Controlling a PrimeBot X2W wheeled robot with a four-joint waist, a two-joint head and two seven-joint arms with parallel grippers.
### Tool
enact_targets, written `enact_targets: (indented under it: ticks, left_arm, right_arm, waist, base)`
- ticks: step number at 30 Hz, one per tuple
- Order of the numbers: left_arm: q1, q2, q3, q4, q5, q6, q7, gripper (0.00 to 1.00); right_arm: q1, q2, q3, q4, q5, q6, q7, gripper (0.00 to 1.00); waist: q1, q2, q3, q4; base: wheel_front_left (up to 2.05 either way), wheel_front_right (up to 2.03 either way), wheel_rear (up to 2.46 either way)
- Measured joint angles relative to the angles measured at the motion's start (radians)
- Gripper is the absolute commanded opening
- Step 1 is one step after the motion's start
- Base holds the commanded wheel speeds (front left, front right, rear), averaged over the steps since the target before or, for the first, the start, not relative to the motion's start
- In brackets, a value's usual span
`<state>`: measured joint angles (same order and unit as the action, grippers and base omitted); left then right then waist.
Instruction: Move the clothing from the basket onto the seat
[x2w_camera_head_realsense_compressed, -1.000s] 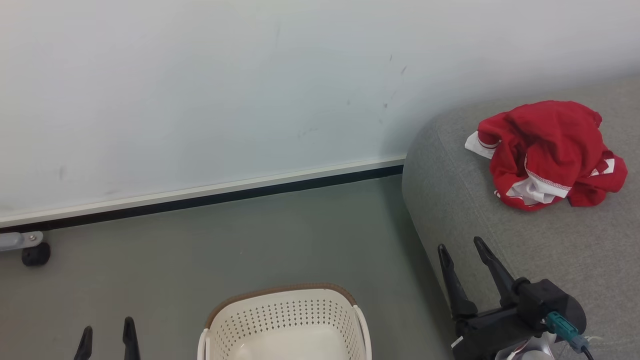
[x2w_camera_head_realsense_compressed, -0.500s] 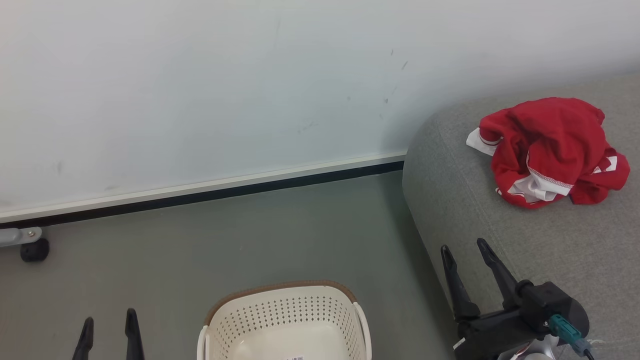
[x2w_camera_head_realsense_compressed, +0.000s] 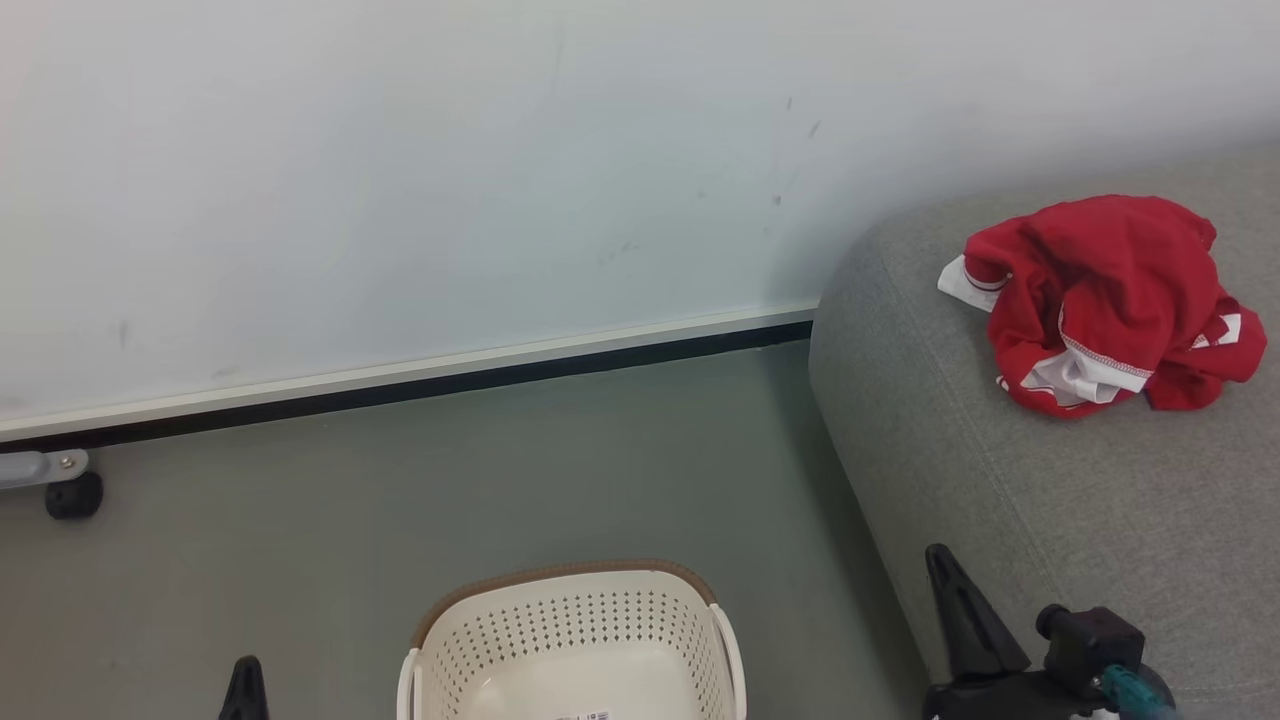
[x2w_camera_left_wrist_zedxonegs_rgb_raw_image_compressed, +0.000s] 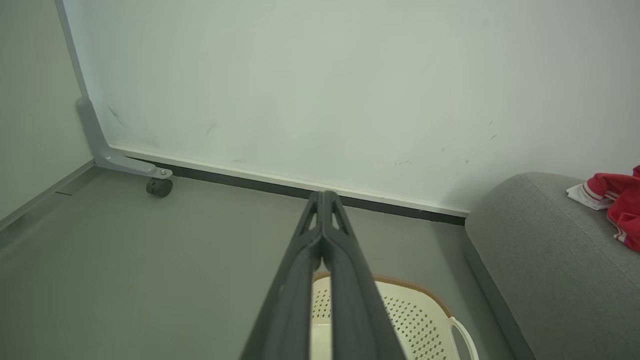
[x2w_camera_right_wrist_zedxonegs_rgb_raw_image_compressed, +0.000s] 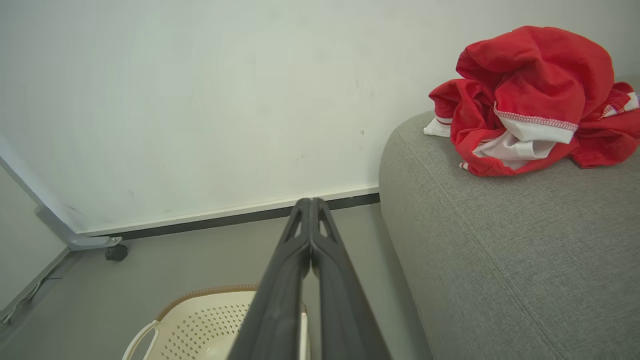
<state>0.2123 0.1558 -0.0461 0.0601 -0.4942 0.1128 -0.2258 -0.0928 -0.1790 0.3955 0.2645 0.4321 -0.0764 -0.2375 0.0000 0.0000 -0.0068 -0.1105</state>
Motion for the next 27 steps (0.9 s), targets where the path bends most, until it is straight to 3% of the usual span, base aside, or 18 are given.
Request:
enact_targets:
  ticks: [27]
  left_arm:
    - [-0.069,-0.032,0.042,0.065,-0.326,-0.065,0.106,0.0]
  right_arm:
    - [0.0,0.038,-0.157,0.008,0.347,0.056,0.114,0.0]
  waist:
    - [0.0,0.0,0.002,0.034]
  base:
    - [0.0,0.0,0.0]
